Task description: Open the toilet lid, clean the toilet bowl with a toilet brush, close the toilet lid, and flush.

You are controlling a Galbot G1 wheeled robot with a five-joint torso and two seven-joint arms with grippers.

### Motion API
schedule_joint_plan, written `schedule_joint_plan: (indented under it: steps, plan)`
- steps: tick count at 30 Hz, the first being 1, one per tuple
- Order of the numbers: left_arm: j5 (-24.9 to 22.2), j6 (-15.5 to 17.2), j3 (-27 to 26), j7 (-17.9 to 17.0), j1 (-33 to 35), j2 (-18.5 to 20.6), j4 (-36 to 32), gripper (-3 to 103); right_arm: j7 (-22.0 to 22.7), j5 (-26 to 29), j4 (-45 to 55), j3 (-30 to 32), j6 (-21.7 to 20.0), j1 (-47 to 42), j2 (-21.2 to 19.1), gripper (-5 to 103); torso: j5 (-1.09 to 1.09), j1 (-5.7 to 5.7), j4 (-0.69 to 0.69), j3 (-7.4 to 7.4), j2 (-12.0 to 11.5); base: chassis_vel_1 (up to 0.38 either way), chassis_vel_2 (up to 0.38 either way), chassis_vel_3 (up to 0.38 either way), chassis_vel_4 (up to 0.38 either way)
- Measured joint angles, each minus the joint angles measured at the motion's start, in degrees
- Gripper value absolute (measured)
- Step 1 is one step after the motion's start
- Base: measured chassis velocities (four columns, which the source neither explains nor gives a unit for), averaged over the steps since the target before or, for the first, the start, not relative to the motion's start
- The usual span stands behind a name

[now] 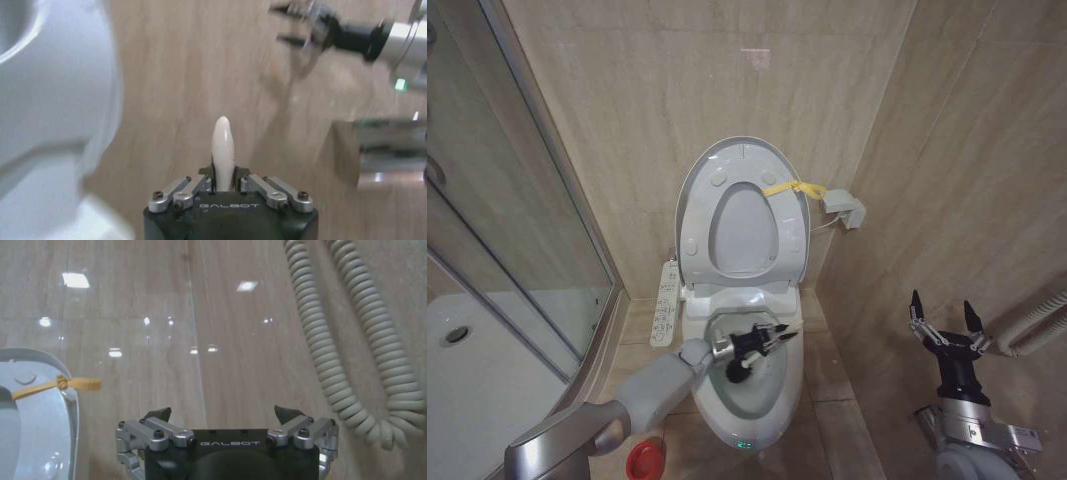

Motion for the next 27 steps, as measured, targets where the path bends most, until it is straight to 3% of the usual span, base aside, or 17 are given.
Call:
schedule_joint_plan:
  steps: [1, 3, 5, 8, 10, 13, 17, 21, 24, 27]
  plan:
    - [0.3, 0.0, 0.3, -0.1, -0.4, -0.4, 0.3, 19, 0.0, -0.1, -0.2, -0.2, -0.1, 0.3, 0.2, 100, 0.00, -0.01, -0.05, -0.01, 0.0, 0.000, 0.000, 0.000, 0.000]
    - [1.2, -0.3, 0.3, -0.1, -0.4, -0.6, 1.9, 19, 0.0, -0.1, -0.2, -0.3, -0.1, 0.3, 0.3, 100, 0.03, 0.00, -0.03, -0.01, 0.0, 0.000, 0.000, 0.000, 0.000]
    - [3.2, -0.9, 0.1, -0.1, 0.2, -1.3, 6.4, 19, 0.0, -0.2, 0.5, -0.3, -0.1, -0.5, 0.5, 100, 0.03, 0.00, 0.07, 0.01, 0.0, 0.000, 0.000, 0.000, 0.000]
    - [2.3, -0.8, 0.1, -0.3, -0.1, -2.0, 5.5, 19, 0.0, -0.1, 0.7, 0.0, -0.1, -0.6, 0.4, 100, 0.03, 0.00, 0.09, 0.01, 0.0, 0.000, 0.000, 0.000, 0.000]
    - [0.2, -0.4, 1.2, -0.6, -1.4, -2.9, 2.3, 19, 0.0, -0.1, 0.6, 0.2, -0.2, -0.3, 0.2, 100, 0.01, 0.00, 0.00, 0.00, 0.0, 0.000, 0.000, 0.000, 0.000]
    - [1.3, -0.7, 1.4, -0.6, -2.0, -3.8, 3.8, 19, 0.1, -0.1, 0.3, 0.1, -0.3, 0.2, 0.2, 100, 0.02, -0.01, -0.05, -0.02, 0.0, 0.000, 0.000, 0.000, 0.000]
    - [3.6, -1.6, 0.9, -0.6, -0.6, -3.9, 9.6, 19, 0.0, 0.1, 1.1, 0.5, 0.1, -1.4, 0.3, 100, 0.03, 0.01, 0.04, 0.01, 0.0, 0.000, 0.000, 0.000, 0.000]
    - [2.4, -1.7, 0.2, -0.9, -0.6, -3.3, 7.3, 19, 0.0, 0.5, 1.2, 1.0, 0.1, -1.5, -0.3, 100, 0.03, 0.00, 0.11, 0.01, 0.0, 0.000, 0.000, 0.000, 0.000]
    - [1.0, -1.6, -0.4, -1.6, -1.4, -3.9, 3.9, 19, 0.1, 0.5, 0.4, 0.8, -0.3, -0.2, -0.4, 100, 0.01, -0.01, -0.04, -0.02, 0.0, 0.000, 0.000, 0.000, 0.000]
    - [2.7, -2.1, -0.6, -1.8, -0.9, -4.0, 7.0, 19, 0.1, 0.5, 0.2, 0.6, -0.3, -0.1, -0.4, 100, 0.01, 0.00, -0.03, 0.00, 0.0, 0.000, 0.000, 0.000, 0.000]
